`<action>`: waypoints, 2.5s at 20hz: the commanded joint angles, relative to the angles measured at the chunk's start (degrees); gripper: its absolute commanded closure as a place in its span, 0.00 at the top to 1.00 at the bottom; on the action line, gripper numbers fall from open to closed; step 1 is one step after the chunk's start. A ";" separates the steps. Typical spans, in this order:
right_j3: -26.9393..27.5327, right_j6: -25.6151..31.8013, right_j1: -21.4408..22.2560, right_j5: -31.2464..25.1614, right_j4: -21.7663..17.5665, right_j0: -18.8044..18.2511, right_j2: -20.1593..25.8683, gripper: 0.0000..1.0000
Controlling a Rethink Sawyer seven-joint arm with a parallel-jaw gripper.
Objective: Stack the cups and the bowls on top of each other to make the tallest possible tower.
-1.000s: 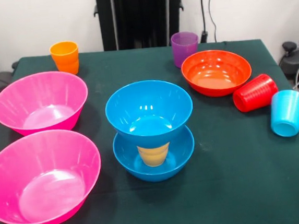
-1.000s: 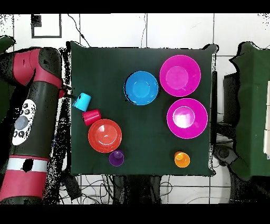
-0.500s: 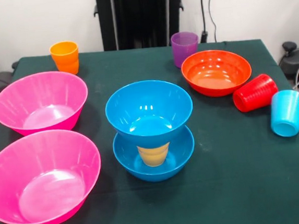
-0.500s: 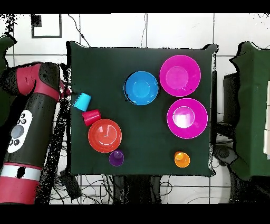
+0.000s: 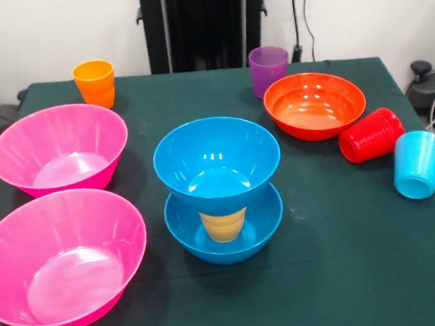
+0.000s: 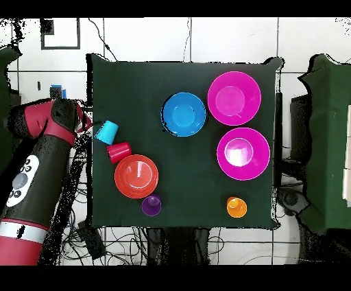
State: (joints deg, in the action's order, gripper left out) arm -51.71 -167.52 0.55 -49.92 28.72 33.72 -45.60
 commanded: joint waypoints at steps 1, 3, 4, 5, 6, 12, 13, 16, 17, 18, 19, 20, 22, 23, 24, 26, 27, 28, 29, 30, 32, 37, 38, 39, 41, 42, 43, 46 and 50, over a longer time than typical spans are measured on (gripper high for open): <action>-6.26 -14.29 -2.46 1.54 1.11 0.29 5.74 1.00; -6.10 -13.97 -2.39 0.88 0.92 0.12 6.04 1.00; -5.95 -13.75 -2.32 0.23 0.74 0.05 6.03 1.00; -6.12 -13.45 -2.14 0.22 0.73 -0.02 6.31 1.00; -6.30 -13.15 -1.95 0.20 0.72 -0.09 6.59 1.00; -8.30 -10.11 -0.87 -0.47 1.85 -1.40 10.34 1.00; -8.70 -9.57 -0.61 -0.71 2.33 -1.78 11.40 1.00; -10.11 -7.62 0.37 -3.22 4.18 -3.34 15.73 1.00; -10.06 -7.55 0.35 -3.79 4.43 -3.50 16.35 1.00; -10.24 -7.13 0.49 -5.03 4.85 -3.92 17.36 1.00; -10.42 -6.94 0.59 -5.39 5.07 -4.13 17.93 1.00; -10.45 -6.78 0.60 -6.01 5.30 -4.44 18.65 1.00; -10.43 -6.57 0.27 -5.98 5.43 -4.72 19.46 1.00; -10.33 -6.65 0.15 -6.19 5.43 -4.84 19.65 1.00; -10.46 -6.65 -0.01 -5.86 5.53 -5.00 20.07 1.00; -10.41 -6.69 -0.42 -5.08 5.32 -5.16 20.41 1.00; -10.35 -6.70 -0.52 -5.15 5.17 -5.25 20.55 1.00; -10.42 -6.68 -0.61 -4.96 5.10 -5.36 20.74 1.00; -10.36 -6.78 -0.72 -4.94 4.93 -5.38 20.71 1.00; -10.40 -6.79 -0.71 -5.06 4.81 -5.48 20.83 1.00; -10.22 -6.89 -0.72 -5.33 4.52 -5.61 21.00 1.00; -9.76 -7.31 -0.85 -5.91 4.06 -5.58 21.18 1.00; -9.47 -7.41 -1.09 -5.94 3.88 -5.56 21.02 1.00; -9.36 -7.40 -1.18 -5.91 3.84 -5.59 21.03 1.00; -8.37 -7.60 -1.65 -6.10 3.25 -5.23 20.18 1.00; -7.88 -7.69 -1.85 -6.21 2.85 -5.01 19.57 1.00; -7.30 -7.80 -1.97 -6.63 2.48 -4.84 18.99 1.00; -4.09 -8.00 -3.51 -9.60 -0.70 -3.91 14.24 1.00; -2.78 -8.05 -4.68 -10.10 -1.77 -3.63 11.90 1.00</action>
State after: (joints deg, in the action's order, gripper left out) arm -56.83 -169.77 1.78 -52.68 32.14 29.18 -36.24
